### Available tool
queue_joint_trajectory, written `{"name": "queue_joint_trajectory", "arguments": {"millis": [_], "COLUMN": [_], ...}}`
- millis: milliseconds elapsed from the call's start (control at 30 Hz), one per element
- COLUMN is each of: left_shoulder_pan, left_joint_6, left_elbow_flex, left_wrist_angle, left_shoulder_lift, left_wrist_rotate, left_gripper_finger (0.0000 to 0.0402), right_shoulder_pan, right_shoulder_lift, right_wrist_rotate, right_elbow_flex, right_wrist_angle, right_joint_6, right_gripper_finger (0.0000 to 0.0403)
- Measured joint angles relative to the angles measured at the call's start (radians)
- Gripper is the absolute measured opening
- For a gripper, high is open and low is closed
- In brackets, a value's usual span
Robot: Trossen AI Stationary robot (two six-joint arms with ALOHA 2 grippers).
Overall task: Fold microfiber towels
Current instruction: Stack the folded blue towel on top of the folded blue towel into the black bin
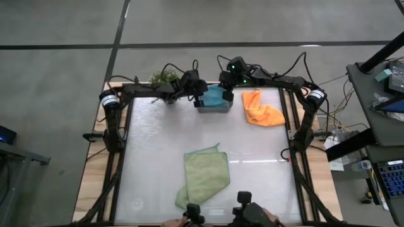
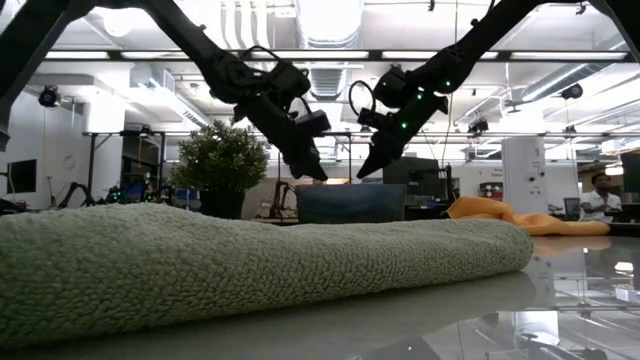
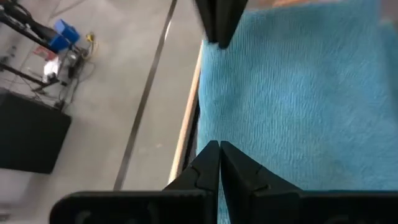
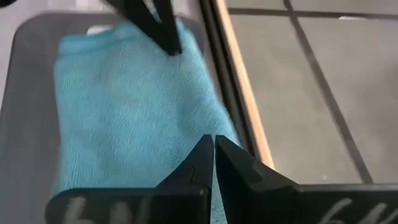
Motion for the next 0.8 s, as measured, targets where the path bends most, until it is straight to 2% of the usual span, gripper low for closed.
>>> {"name": "queue_joint_trajectory", "arguments": {"millis": [367,800], "left_shoulder_pan": [0.001,0.001], "left_joint_6": [-0.005,-0.034], "left_elbow_flex": [0.000,0.001], "left_wrist_angle": [-0.002,0.000], "left_shoulder_lift": [0.050,0.060], "left_wrist_rotate": [-0.001,-0.028], "left_gripper_finger": [0.0000,0.0000], "right_shoulder_pan": [0.000,-0.004], "right_shoulder_lift": [0.075,0.063], "right_wrist_rotate": [-0.001,-0.001], "right_elbow_flex": [-0.019,-0.019], "right_wrist_angle": [-0.059,-0.096], "right_joint_6": [-0.026,-0.073], "right_gripper_finger": [0.0011,0.0011]}}
